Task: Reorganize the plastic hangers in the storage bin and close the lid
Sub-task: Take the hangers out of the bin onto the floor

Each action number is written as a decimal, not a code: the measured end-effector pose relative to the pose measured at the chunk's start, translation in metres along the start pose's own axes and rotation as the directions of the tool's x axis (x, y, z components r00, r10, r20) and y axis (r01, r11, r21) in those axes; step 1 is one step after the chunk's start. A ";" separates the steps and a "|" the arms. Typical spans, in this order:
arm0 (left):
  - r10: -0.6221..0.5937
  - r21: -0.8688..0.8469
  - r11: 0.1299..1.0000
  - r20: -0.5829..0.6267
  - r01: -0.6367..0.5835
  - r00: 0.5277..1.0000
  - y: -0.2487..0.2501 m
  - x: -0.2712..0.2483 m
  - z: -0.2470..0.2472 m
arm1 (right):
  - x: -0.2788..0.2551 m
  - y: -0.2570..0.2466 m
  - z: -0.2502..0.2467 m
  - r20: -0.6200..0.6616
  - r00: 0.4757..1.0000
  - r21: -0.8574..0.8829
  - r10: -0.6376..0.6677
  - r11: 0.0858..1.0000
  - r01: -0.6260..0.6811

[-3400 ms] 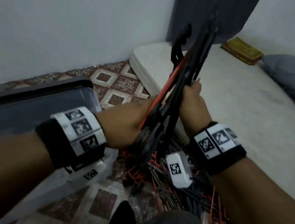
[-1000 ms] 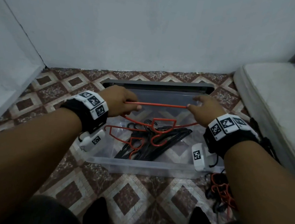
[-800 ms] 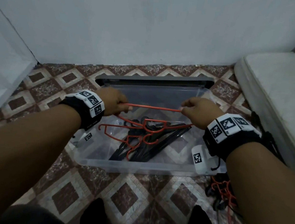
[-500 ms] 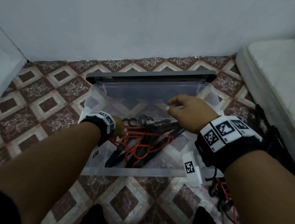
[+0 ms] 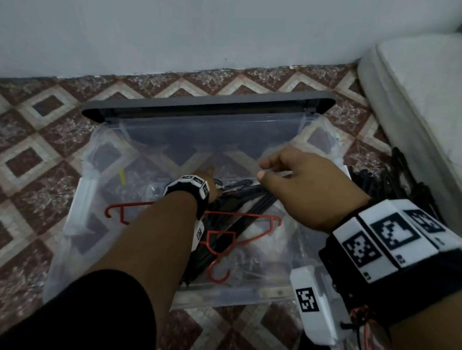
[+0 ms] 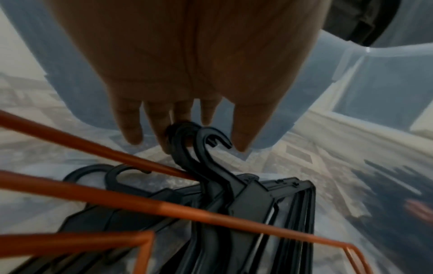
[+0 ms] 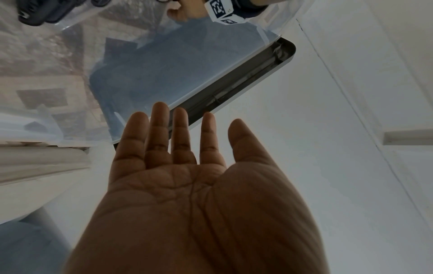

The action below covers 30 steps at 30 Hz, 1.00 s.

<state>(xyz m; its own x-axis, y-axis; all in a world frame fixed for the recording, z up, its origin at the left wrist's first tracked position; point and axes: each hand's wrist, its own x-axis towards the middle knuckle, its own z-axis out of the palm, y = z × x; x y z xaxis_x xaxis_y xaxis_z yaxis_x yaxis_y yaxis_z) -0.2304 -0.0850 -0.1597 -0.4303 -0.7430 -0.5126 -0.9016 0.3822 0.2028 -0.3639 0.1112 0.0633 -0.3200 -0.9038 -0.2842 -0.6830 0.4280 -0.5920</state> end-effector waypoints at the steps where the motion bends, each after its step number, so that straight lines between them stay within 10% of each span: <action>1: 0.022 -0.010 1.000 -0.002 -0.022 1.000 0.001 0.000 -0.002 | 0.000 0.001 0.000 -0.005 1.000 0.000 0.005 1.000 -0.005; 8: 0.173 -0.148 0.975 0.037 -0.166 0.984 0.011 -0.058 -0.043 | -0.001 -0.003 -0.004 -0.001 1.000 -0.008 0.021 1.000 -0.021; 22: 0.267 -0.114 0.936 -0.383 -0.332 0.884 0.020 -0.173 -0.115 | -0.013 -0.018 -0.003 -0.020 0.998 -0.010 -0.056 0.998 0.055; 30: 0.427 0.015 0.867 -0.540 -0.499 0.726 0.039 -0.212 -0.142 | -0.013 -0.033 -0.001 -0.110 0.974 0.064 -0.196 0.977 0.203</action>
<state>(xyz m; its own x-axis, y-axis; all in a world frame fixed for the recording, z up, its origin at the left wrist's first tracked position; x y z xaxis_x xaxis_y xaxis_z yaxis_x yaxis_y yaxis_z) -0.1804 0.0094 0.0757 -0.7213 -0.6727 0.1651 -0.5661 0.7098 0.4192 -0.3383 0.1086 0.0868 -0.2507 -0.9649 -0.0778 -0.6902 0.2345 -0.6846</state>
